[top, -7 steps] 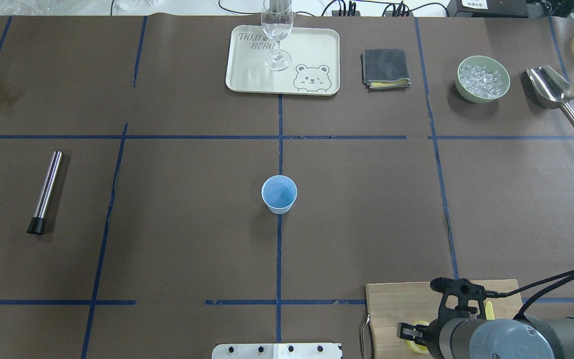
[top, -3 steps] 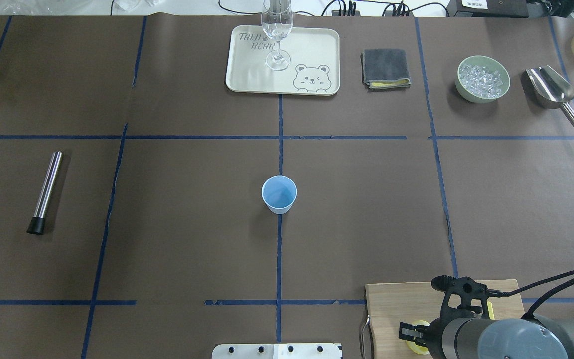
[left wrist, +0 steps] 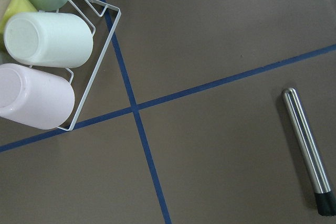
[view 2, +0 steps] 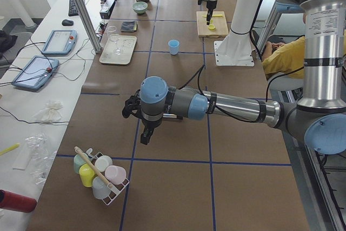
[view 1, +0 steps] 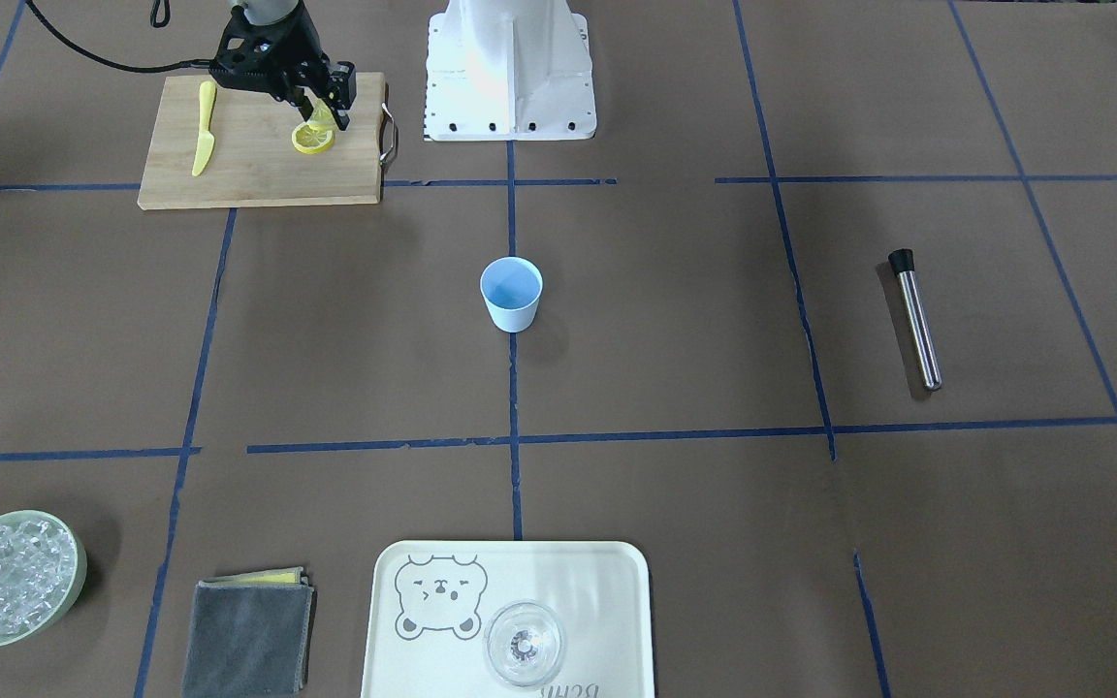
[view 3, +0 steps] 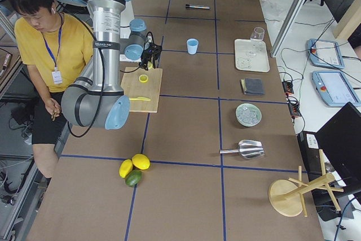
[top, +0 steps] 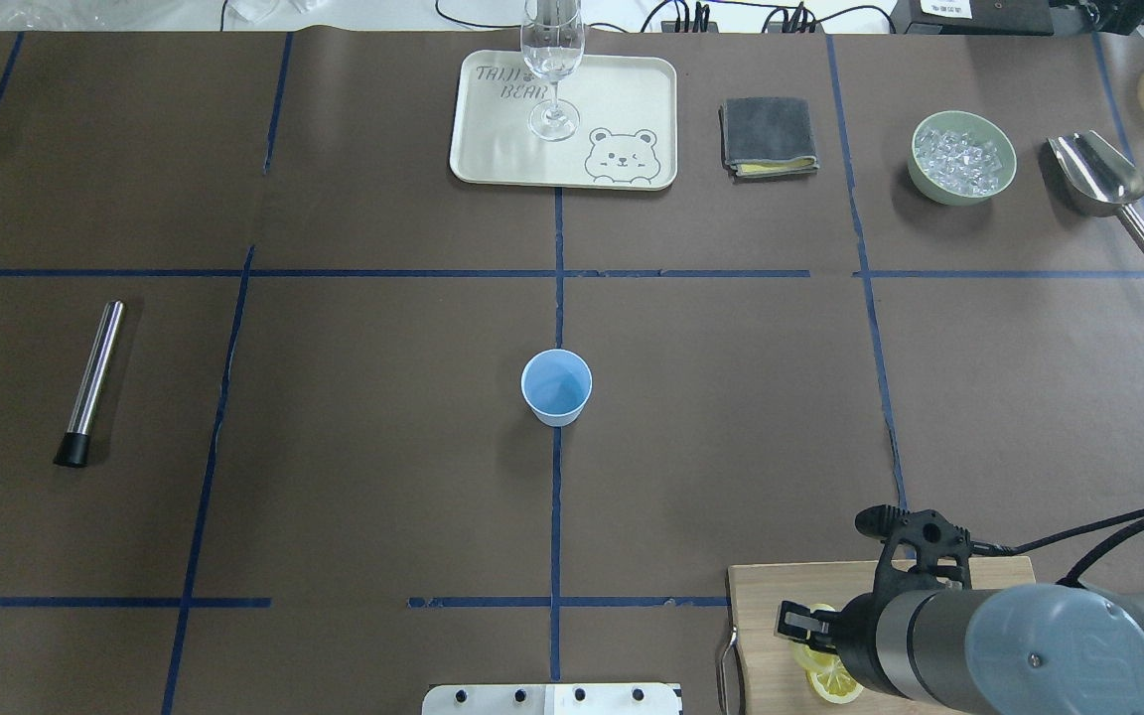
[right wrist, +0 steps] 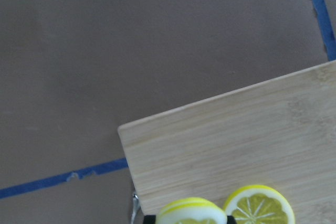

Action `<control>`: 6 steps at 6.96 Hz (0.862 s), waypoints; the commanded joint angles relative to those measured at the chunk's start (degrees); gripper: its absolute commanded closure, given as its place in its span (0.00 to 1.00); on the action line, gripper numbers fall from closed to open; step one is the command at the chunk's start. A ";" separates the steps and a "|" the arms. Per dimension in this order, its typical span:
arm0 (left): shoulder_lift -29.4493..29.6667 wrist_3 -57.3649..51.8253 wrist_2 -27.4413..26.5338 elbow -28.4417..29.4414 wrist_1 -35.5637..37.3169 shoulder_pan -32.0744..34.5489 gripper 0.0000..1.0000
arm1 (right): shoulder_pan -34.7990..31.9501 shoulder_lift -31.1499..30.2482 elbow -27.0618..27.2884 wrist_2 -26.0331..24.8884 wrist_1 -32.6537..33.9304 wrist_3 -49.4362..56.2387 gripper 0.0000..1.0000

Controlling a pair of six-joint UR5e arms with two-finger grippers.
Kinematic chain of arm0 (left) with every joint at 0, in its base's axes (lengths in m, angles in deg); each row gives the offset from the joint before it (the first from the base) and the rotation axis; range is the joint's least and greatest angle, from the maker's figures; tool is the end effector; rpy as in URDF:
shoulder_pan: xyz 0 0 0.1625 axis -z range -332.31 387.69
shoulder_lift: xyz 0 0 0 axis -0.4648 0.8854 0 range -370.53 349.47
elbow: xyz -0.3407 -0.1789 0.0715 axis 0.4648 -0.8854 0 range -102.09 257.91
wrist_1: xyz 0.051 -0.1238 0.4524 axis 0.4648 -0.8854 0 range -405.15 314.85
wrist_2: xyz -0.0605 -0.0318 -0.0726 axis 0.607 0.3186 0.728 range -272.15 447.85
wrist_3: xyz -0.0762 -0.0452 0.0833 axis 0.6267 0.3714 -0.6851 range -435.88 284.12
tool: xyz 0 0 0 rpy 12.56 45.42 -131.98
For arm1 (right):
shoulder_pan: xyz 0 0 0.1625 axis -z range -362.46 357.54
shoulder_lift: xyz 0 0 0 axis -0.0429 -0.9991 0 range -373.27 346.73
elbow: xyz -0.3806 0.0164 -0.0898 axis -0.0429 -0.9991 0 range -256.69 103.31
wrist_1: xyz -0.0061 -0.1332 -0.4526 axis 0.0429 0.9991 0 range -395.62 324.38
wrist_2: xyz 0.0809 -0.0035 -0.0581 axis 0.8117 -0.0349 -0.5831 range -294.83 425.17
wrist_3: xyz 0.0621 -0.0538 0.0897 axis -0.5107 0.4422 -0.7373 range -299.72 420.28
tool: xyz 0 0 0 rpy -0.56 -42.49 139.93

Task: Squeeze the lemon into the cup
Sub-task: 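Carry the lemon slice with the right gripper over the blue cup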

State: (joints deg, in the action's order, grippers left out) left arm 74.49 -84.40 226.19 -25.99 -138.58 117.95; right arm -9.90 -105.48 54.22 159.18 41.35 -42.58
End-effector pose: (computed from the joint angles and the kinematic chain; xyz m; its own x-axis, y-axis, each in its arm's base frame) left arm -0.0448 -0.5276 0.5400 0.6587 0.2998 -0.6901 -0.0944 0.9429 0.3195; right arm -0.4748 -0.1879 0.2676 0.5822 0.2999 0.7557 -0.2095 0.9534 -0.2170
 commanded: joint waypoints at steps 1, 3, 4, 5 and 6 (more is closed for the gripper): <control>-0.38 -0.01 0.00 -0.17 -0.01 0.00 0.00 | -9.22 7.61 -3.00 6.25 0.63 0.12 0.56; -0.38 -0.01 0.00 -0.16 -0.01 0.00 0.00 | -15.83 23.93 -9.59 11.00 12.35 0.47 0.56; -0.38 -0.01 0.00 -0.08 -0.01 0.00 0.00 | -17.51 29.75 -13.97 11.10 13.63 0.47 0.54; -0.38 -0.01 0.00 -0.16 -0.01 0.00 0.00 | -19.44 34.25 -18.01 11.11 13.21 0.21 0.54; -0.38 -0.01 0.00 -0.16 -0.01 0.00 0.00 | -20.33 38.82 -22.40 11.02 13.21 0.03 0.53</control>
State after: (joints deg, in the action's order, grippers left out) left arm 74.12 -84.40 226.19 -26.13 -138.58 117.96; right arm -28.47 -72.98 37.39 170.14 54.22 -42.33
